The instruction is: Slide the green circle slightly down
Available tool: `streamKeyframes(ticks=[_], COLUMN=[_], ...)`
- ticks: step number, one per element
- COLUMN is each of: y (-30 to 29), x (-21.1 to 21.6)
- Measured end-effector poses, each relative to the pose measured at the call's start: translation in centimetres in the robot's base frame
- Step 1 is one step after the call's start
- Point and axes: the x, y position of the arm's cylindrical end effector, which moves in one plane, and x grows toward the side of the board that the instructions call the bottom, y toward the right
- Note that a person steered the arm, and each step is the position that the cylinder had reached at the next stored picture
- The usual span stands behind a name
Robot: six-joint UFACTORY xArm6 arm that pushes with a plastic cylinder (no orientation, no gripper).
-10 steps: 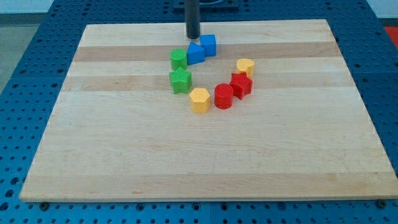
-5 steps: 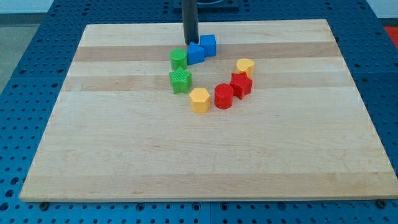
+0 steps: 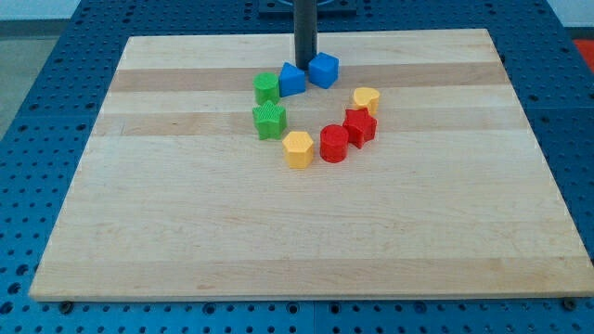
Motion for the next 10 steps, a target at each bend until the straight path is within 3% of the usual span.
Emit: streamKeyframes(ticks=[6, 7, 8, 9, 10], y=[0.5, 1.4, 1.9, 3.1, 8.2], x=[-0.1, -5.4, -7.8, -7.9, -5.2])
